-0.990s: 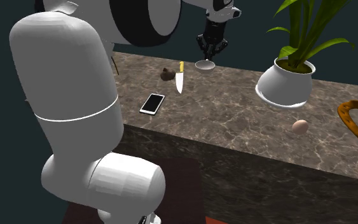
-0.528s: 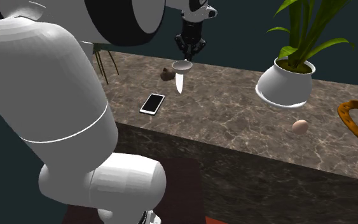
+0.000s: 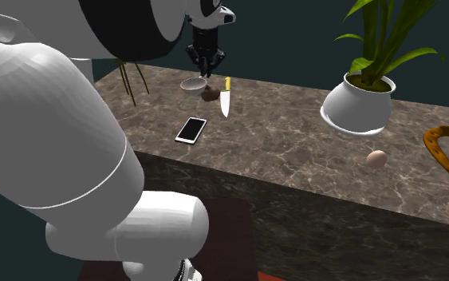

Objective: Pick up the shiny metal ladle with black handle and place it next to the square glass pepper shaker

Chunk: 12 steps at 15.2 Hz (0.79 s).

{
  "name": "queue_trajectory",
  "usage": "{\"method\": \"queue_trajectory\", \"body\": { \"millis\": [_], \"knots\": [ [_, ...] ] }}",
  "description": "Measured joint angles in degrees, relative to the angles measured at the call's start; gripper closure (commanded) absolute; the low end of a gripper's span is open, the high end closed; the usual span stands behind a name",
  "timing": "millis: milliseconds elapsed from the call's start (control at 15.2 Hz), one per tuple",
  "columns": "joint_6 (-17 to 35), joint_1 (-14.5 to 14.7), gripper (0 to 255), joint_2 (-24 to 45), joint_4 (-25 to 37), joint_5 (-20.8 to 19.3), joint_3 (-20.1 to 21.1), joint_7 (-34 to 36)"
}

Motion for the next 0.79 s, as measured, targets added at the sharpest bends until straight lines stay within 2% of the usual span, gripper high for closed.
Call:
{"method": "queue_trajectory", "body": {
  "millis": [792],
  "knots": [
    [1.42, 6.88, 255, -3.81, -4.24, -1.28, 9.73, 17.10]
  ]
}}
